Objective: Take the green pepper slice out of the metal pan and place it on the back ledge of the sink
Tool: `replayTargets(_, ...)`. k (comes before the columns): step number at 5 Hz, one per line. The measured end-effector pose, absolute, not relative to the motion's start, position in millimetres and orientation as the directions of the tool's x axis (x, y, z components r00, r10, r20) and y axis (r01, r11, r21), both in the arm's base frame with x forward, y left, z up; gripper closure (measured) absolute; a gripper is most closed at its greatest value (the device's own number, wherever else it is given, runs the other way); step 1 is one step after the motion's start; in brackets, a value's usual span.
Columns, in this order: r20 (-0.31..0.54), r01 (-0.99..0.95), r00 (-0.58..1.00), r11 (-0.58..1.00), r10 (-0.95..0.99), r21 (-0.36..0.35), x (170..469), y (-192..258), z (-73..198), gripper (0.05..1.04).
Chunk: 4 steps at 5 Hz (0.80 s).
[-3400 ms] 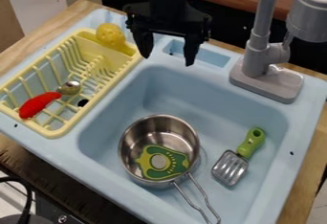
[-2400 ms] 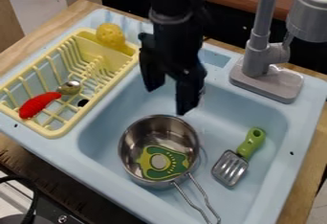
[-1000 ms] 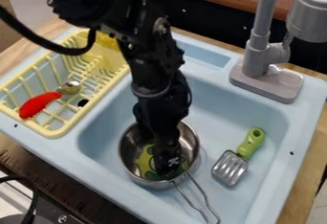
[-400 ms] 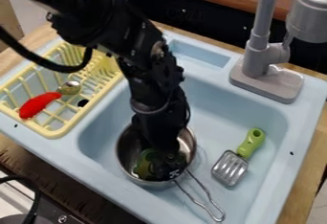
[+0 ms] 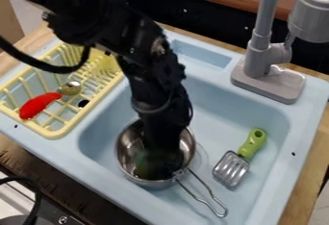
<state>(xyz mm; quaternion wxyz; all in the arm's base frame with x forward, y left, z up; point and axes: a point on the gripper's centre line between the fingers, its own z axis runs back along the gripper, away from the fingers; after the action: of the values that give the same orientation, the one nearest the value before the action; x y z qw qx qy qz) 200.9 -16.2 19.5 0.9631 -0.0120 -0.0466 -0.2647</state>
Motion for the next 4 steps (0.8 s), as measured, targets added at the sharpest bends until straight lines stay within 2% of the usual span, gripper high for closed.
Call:
replayTargets(1,0.129,0.475,0.87,0.879,-0.475,0.033,204,-13,35,0.688)
replayTargets(3,0.167,0.386,0.905,0.92,-0.391,0.062,211,-2,71,0.688)
replayTargets(4,0.179,0.356,0.917,0.934,-0.356,0.034,214,-3,79,0.688)
